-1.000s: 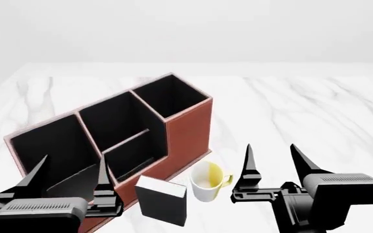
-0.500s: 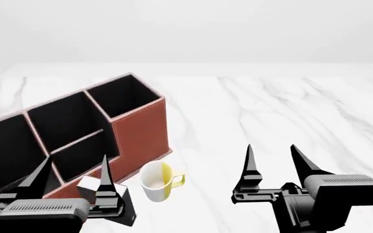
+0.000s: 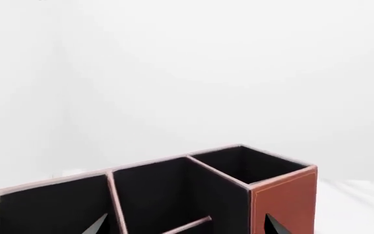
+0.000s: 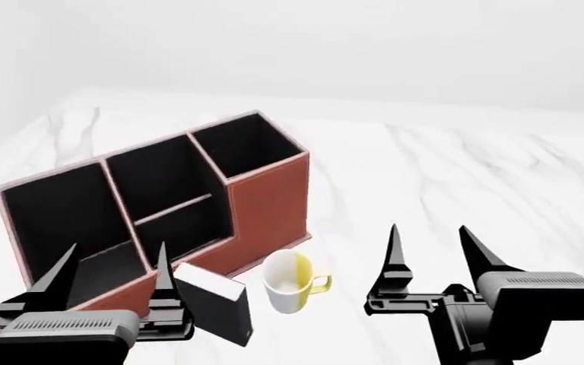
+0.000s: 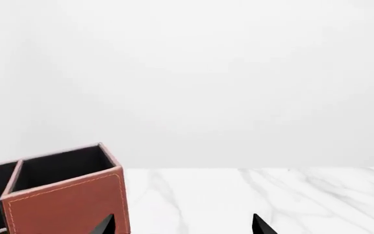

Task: Pick up the book and place it in the right compartment of the caddy.

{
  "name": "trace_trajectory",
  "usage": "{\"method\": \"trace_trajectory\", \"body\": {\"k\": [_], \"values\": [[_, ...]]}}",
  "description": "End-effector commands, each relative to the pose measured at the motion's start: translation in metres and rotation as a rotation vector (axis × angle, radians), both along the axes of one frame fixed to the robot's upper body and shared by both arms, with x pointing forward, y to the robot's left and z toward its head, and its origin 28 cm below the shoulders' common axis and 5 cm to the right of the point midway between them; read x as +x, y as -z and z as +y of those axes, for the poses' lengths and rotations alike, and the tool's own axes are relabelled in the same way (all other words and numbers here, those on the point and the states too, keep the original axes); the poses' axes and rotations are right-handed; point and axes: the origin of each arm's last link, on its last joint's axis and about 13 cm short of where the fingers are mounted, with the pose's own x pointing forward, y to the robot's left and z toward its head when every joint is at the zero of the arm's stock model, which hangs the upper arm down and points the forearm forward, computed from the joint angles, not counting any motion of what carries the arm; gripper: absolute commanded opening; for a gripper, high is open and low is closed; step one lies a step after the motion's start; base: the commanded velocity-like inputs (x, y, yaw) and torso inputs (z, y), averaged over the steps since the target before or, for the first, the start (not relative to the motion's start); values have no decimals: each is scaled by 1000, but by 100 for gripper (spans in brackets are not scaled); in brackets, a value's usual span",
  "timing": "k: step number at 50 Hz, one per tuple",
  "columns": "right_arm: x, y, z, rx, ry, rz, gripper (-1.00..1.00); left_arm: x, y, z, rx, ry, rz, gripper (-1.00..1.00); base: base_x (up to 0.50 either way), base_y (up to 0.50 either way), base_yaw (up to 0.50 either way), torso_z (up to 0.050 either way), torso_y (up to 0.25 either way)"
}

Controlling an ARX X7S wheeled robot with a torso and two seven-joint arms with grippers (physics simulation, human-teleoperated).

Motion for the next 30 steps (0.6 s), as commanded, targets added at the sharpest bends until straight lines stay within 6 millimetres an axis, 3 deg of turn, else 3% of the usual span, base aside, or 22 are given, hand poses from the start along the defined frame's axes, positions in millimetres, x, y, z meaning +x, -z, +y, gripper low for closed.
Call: {"method": "trace_trajectory", "body": {"k": [1, 30], "values": [[-1, 0, 1, -7, 0, 1, 100, 0, 0, 0, 0, -1, 0, 100, 0, 0, 500, 0, 0], [0, 2, 1, -10, 4, 9, 100, 0, 0, 0, -3, -7, -1, 100, 0, 0, 500, 0, 0]]}}
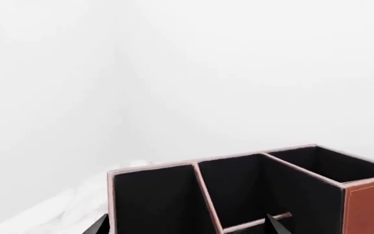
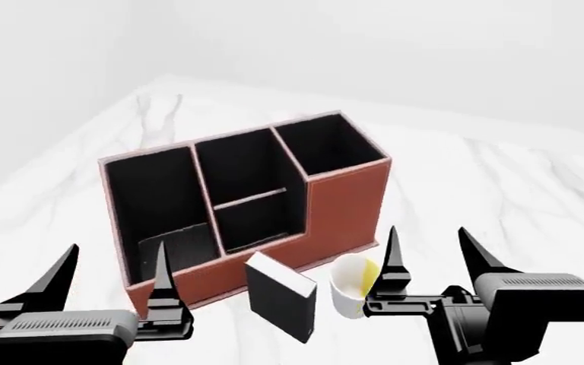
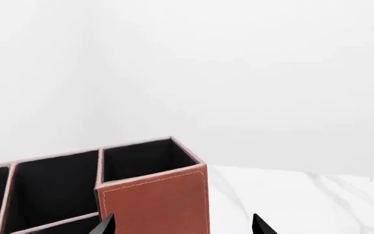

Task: Pick up the book and place it in the right compartment of the caddy.

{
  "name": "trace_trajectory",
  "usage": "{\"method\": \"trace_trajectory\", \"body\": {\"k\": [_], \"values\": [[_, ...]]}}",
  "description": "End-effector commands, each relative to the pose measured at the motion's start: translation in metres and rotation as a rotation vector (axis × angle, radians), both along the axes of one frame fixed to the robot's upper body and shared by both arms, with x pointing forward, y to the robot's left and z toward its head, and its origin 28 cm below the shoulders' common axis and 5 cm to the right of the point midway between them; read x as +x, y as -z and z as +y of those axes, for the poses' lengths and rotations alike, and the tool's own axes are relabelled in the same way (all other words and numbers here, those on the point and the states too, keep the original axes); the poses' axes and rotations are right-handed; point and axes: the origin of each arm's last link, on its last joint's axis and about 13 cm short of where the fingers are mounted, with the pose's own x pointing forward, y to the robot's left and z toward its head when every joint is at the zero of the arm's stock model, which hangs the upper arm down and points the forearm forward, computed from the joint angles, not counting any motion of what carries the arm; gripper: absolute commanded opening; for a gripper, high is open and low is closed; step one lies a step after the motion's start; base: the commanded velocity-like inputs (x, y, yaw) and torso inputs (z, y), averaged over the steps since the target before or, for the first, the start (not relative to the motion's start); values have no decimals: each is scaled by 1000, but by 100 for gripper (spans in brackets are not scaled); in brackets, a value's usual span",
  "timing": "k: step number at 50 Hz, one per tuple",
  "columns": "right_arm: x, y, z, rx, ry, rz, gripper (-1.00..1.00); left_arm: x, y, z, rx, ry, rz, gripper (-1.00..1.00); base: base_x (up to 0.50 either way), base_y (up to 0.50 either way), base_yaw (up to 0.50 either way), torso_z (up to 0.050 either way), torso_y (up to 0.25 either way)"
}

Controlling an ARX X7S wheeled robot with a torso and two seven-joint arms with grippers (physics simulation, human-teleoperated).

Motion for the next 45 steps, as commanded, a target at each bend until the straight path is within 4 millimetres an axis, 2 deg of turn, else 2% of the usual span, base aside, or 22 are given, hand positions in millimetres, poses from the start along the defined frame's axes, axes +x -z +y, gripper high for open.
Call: {"method": "trace_trajectory", "body": {"k": [1, 38, 45], "values": [[1, 1, 0, -3, 2, 2, 100, 0, 0, 0, -1, -2, 0, 100, 0, 0, 500, 0, 0], [0, 1, 1, -14, 11, 0, 100, -1, 0, 0, 1, 1, -1, 100, 0, 0, 500, 0, 0], [-1, 1, 1, 6, -10, -2, 100, -1, 0, 0, 1, 1, -1, 100, -73, 121, 0, 0, 0]]}}
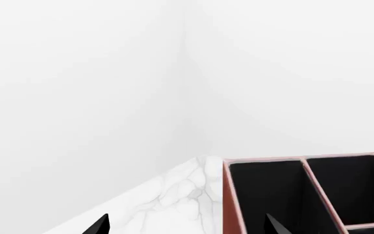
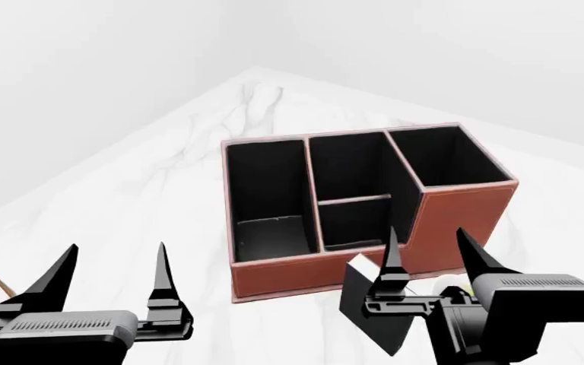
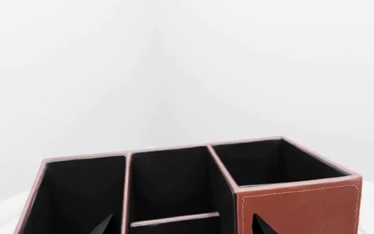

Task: Pick up the book and place it in the right compartment of the caddy.

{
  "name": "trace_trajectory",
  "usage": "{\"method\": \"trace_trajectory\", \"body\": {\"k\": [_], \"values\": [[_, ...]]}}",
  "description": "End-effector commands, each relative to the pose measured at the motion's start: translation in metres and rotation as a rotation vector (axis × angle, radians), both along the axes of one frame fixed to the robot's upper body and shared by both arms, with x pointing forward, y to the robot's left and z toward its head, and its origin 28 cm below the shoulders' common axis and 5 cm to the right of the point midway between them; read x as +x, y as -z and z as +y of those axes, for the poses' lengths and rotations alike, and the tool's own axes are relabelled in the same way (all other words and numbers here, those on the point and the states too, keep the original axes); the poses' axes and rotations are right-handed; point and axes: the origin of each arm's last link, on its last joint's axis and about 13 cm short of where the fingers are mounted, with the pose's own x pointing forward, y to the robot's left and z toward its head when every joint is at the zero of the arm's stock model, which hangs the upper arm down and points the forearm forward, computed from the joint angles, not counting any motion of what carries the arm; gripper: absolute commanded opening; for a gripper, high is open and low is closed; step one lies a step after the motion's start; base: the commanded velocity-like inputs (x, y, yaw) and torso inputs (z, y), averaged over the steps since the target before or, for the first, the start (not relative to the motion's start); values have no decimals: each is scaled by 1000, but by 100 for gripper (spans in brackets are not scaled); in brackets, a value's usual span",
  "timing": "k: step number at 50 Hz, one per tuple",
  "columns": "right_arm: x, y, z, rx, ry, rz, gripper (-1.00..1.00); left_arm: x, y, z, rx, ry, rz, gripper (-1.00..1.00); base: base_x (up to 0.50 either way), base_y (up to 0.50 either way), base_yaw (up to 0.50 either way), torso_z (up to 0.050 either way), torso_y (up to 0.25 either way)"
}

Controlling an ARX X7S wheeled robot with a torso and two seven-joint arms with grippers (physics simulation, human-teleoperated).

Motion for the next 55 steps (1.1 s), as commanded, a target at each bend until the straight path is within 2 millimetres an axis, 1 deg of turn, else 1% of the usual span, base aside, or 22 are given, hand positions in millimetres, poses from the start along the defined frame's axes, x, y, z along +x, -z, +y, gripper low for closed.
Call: {"method": "trace_trajectory", "body": {"k": [1, 5, 20, 21, 34, 38, 55], "values": [[-1, 0, 1, 6, -9, -4, 100, 0, 0, 0, -1, 2, 0, 100, 0, 0, 0, 0, 0], [-1, 0, 0, 28, -25, 4, 100, 0, 0, -1, 0, 3, 0, 100, 0, 0, 0, 0, 0], [0, 1, 0, 19, -26, 4, 100, 0, 0, 0, -1, 2, 0, 100, 258, -425, 0, 0, 0], [0, 1, 0, -8, -13, -14, 100, 0, 0, -1, -1, 3, 0, 100, 0, 0, 0, 0, 0], [-1, 0, 1, 17, -40, -10, 100, 0, 0, 0, -2, 2, 0, 100, 3, 2, 0, 0, 0], [-1, 0, 1, 9, -34, -10, 100, 0, 0, 0, -2, 1, 0, 100, 383, 232, 0, 0, 0], [-2, 1, 1, 3, -35, -13, 100, 0, 0, 0, -1, 2, 0, 100, 0, 0, 0, 0, 0]]}}
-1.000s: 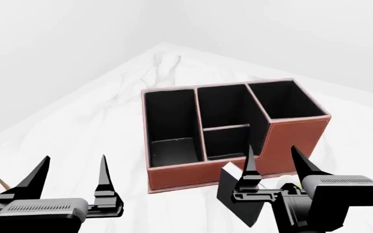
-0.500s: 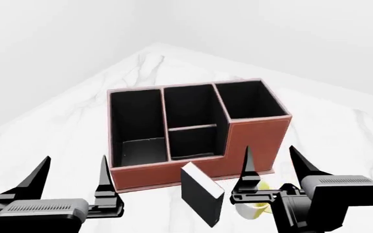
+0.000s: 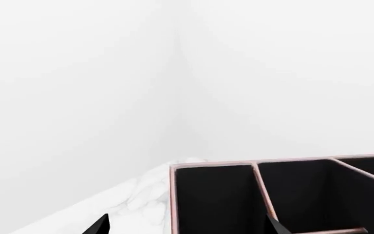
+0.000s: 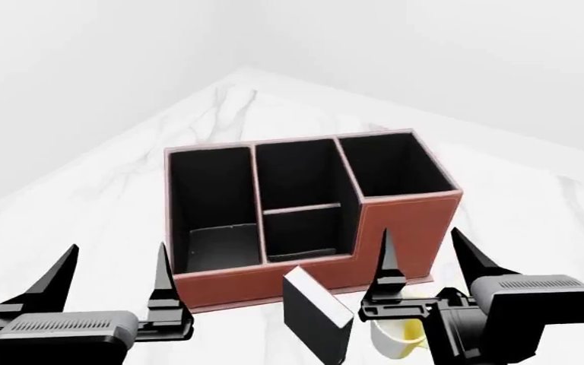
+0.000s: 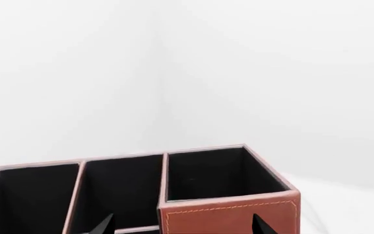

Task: Pick up the book and place it in the right compartment of the caddy.

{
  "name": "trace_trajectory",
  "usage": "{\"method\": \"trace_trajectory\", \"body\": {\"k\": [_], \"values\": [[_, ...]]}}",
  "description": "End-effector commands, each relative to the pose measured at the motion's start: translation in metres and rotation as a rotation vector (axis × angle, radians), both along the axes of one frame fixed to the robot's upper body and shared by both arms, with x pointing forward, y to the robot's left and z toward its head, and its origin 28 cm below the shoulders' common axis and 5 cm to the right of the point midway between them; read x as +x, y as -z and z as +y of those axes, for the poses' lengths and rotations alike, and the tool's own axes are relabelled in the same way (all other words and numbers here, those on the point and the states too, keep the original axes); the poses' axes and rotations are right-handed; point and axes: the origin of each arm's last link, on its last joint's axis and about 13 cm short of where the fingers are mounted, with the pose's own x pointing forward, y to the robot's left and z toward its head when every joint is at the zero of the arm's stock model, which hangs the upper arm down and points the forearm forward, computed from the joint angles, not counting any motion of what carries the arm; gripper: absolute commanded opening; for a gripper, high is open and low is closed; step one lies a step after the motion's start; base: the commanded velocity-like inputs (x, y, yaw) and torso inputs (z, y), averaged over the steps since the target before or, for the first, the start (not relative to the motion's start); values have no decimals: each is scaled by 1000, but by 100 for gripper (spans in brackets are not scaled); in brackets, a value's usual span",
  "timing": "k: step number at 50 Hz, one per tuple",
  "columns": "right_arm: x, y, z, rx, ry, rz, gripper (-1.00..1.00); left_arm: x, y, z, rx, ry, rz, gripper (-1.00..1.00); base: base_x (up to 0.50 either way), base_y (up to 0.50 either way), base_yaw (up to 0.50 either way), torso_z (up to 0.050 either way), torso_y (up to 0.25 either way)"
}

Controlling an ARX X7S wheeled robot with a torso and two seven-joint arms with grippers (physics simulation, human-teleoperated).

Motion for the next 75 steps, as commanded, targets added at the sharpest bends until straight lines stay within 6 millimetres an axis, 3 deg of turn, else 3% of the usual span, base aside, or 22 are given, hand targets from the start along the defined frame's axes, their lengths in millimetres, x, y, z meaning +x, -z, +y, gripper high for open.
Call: {"method": "trace_trajectory", "body": {"k": [1, 33, 68, 75], "values": [[-1, 0, 0, -7, 0, -2, 100, 0, 0, 0, 1, 0, 0, 100, 0, 0, 0, 0, 0], [-1, 0, 0, 12, -8, -17, 100, 1, 0, 0, 1, 2, 1, 100, -14, 94, 0, 0, 0], [0, 1, 0, 7, 16, 7, 100, 0, 0, 0, 2, 1, 1, 100, 32, -68, 0, 0, 0], [-1, 1, 0, 1, 13, -3, 100, 0, 0, 0, 2, 1, 1, 100, 0, 0, 500, 0, 0]]}}
